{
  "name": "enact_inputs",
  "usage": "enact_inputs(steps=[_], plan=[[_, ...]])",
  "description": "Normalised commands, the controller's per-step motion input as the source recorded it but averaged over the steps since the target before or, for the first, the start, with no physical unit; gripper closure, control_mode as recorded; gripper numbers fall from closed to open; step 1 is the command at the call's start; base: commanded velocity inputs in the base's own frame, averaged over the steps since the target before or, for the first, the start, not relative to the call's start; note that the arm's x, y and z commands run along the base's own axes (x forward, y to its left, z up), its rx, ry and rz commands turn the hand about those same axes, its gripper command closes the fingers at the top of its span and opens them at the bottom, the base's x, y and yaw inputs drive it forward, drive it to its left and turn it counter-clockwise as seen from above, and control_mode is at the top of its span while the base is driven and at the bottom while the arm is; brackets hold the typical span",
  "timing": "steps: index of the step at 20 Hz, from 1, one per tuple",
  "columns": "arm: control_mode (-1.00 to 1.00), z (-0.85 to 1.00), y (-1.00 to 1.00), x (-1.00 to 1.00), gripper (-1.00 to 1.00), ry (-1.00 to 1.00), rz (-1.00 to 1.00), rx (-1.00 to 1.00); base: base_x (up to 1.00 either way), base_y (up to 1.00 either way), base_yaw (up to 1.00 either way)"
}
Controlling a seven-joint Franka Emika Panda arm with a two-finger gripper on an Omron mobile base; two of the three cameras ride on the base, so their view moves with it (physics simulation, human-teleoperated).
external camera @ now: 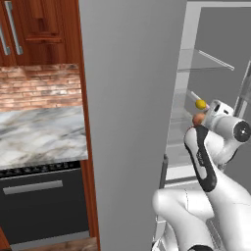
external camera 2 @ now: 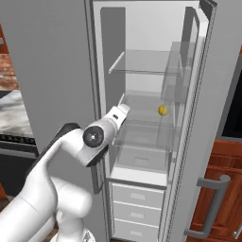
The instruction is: Grab the lemon and onion from the fridge, place them in the blender, close the lid, and turn on the blender to create a marinade.
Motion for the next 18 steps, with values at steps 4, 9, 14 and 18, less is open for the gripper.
enact_inputs(steps=[4, 9, 14, 18], plan=[[-1.0, 0.79, 0.01, -0.58, 1.0, 0.14, -0.2, 0.0, 0.0, 0.0, 0.0], [-1.0, 0.51, 0.06, -0.54, 1.0, 0.15, -0.21, 0.0, 0.0, 0.0, 0.0], [-1.0, 0.42, 0.25, -0.5, 1.0, 0.14, -0.07, 0.01, 0.0, 0.0, 0.0], [-1.0, 0.26, 0.23, -0.64, 1.0, 0.19, 0.0, 0.0, 0.0, 0.0, 0.0]])
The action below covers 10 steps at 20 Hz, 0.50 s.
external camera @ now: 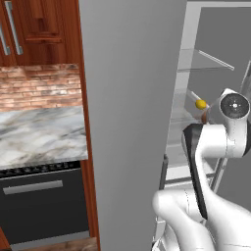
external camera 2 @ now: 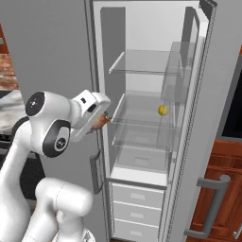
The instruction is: Grab the lemon and onion from the fridge, place them in the blender, close the lid, and turn on the blender to create a marinade.
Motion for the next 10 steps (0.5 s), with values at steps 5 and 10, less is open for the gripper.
enact_inputs(steps=[5, 10], plan=[[-1.0, -0.02, 0.33, -0.59, 1.0, 0.15, 0.01, 0.0, 0.0, 0.0, 0.0], [-1.0, -0.13, 0.43, -0.53, 1.0, 0.09, 0.05, -0.04, 0.0, 0.0, 0.0]])
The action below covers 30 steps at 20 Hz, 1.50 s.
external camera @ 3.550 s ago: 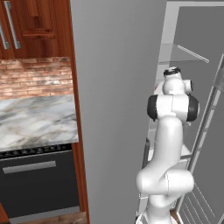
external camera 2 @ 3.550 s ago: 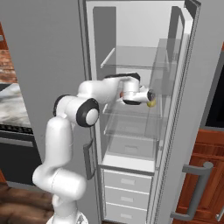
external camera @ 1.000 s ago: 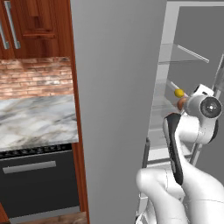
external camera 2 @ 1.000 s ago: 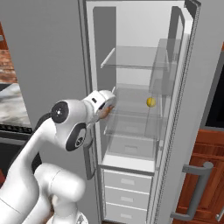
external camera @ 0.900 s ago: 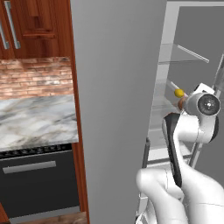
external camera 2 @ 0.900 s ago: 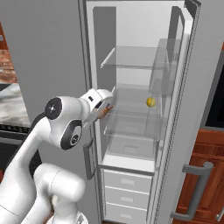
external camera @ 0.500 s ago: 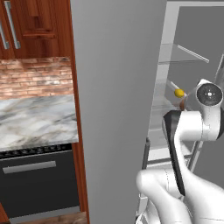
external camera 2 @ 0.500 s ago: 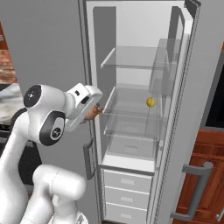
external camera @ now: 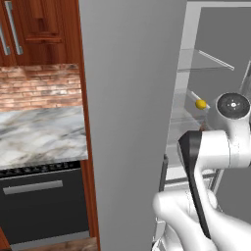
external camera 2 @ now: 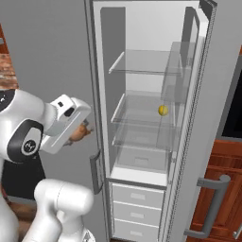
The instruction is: Grab the lemon and onion from the fridge, place them in the blender, close the lid, and turn on the blender to create a marinade.
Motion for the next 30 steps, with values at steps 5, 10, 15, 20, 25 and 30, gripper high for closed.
enact_inputs(steps=[5, 10, 15, 20, 25, 30], plan=[[-1.0, -0.09, 0.41, -0.32, 1.0, 0.01, 0.05, -0.04, 0.0, 0.0, 0.0], [-1.0, -0.07, 0.09, 0.0, 1.0, 0.0, 0.06, 0.0, 0.0, 0.0, 0.0], [1.0, 0.0, 0.0, 0.0, 1.0, 0.0, 0.0, 0.0, -0.03, 0.0, 0.0], [1.0, 0.0, 0.0, 0.0, 1.0, 0.0, 0.0, 0.0, -0.44, 0.21, -0.02], [1.0, 0.0, 0.0, 0.0, 1.0, 0.0, 0.0, 0.0, -0.69, 0.44, -0.04], [1.0, 0.0, 0.0, 0.0, 1.0, 0.0, 0.0, 0.0, -0.41, 0.56, -0.21]])
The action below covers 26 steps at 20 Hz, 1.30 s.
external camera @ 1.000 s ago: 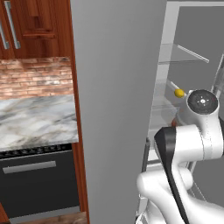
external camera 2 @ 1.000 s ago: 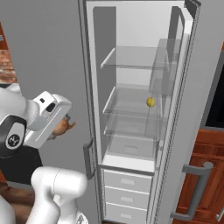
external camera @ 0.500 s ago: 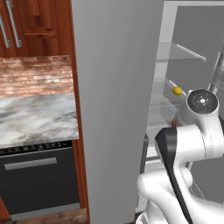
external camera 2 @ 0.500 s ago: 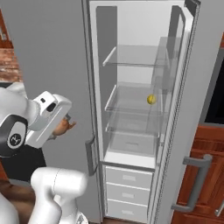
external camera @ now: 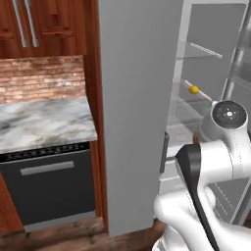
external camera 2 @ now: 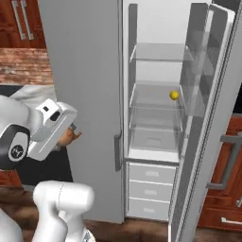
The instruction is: Grab the lemon and onion from the fridge, place them in the blender, close the lid, and turn on the blender to create a marinade.
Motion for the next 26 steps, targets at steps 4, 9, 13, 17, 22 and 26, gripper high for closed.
enact_inputs(steps=[4, 9, 13, 17, 22, 26], plan=[[1.0, 0.0, 0.0, 0.0, 1.0, 0.0, 0.0, 0.0, -0.16, 0.36, -0.63], [1.0, 0.0, 0.0, 0.0, 1.0, 0.0, 0.0, 0.0, -0.26, 0.16, -0.88], [1.0, 0.0, 0.0, 0.0, 1.0, 0.0, 0.0, 0.0, -0.18, 0.22, -0.92], [1.0, 0.0, 0.0, 0.0, 1.0, 0.0, 0.0, 0.0, -0.18, 0.19, -0.91], [1.0, 0.0, 0.0, 0.0, 1.0, 0.0, 0.0, 0.0, -0.15, 0.1, -0.88], [1.0, 0.0, 0.0, 0.0, 1.0, 0.0, 0.0, 0.0, -0.13, 0.07, -0.87]])
